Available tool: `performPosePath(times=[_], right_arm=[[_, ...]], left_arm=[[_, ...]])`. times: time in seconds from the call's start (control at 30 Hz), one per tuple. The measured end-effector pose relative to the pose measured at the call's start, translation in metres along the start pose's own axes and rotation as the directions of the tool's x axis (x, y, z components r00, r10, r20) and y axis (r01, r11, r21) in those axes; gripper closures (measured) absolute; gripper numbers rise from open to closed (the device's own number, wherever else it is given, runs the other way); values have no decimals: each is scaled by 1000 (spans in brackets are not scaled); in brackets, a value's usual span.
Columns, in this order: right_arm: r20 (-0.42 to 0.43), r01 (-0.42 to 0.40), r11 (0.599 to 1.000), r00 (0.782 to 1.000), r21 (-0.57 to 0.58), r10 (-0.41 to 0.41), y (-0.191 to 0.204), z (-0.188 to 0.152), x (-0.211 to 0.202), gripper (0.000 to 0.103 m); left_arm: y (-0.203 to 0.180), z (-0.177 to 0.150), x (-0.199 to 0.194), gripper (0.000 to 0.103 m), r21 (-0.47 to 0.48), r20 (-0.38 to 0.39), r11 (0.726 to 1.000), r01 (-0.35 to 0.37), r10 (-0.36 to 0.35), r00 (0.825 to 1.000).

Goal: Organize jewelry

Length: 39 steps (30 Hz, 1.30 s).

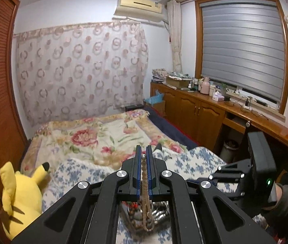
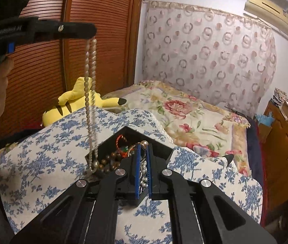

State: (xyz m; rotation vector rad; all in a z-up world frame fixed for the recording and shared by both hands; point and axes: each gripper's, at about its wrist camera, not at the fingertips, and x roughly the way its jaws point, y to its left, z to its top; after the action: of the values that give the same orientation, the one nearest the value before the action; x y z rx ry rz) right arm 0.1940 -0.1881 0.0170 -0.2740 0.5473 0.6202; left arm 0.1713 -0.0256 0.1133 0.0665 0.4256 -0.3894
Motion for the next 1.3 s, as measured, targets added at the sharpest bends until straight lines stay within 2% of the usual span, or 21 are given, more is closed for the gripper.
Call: performPosePath(times=[0.23,0.57,0.83,0.9,0.93,1.0,1.07,1.17,1.23,1.3], right_arm=[[7,-7,1000,1000,26,6,-11,10,19,96],[-81,-31,997,996,65,36,-21,2,80,96],[-109,-27,996,993,87,37,-24,0,106,96],[-102,-17,996,994,83,26,-25,0,106,96],[-103,-10,996,994,86,19,-25,0,105,96],[-101,-5,996,995,93,15,-26,-1,101,96],[-94,16,995,996,99,-6,-25,-4,93,96],[-77,31,991,997,129,-21,-22,-11,75,93],[-65,47,989,997,143,-38,-19,-15,63,79],[-51,56,985,998,162,-49,-16,-20,50,77]], left_arm=[[6,10,20,99,-11,-7,1000,-8,7,1000],[30,-39,68,99,-80,-160,996,-35,22,987],[39,-61,67,97,-106,-184,993,-61,41,982],[40,-65,63,85,-108,-186,992,-73,52,981],[40,-68,60,74,-106,-182,991,-81,61,981],[39,-71,57,65,-103,-183,990,-94,74,980],[38,-76,52,45,-104,-188,988,-113,92,978],[35,-83,43,26,-97,-184,984,-147,127,975],[32,-88,36,20,-90,-183,981,-174,155,971],[27,-94,29,15,-82,-184,977,-195,178,967]])
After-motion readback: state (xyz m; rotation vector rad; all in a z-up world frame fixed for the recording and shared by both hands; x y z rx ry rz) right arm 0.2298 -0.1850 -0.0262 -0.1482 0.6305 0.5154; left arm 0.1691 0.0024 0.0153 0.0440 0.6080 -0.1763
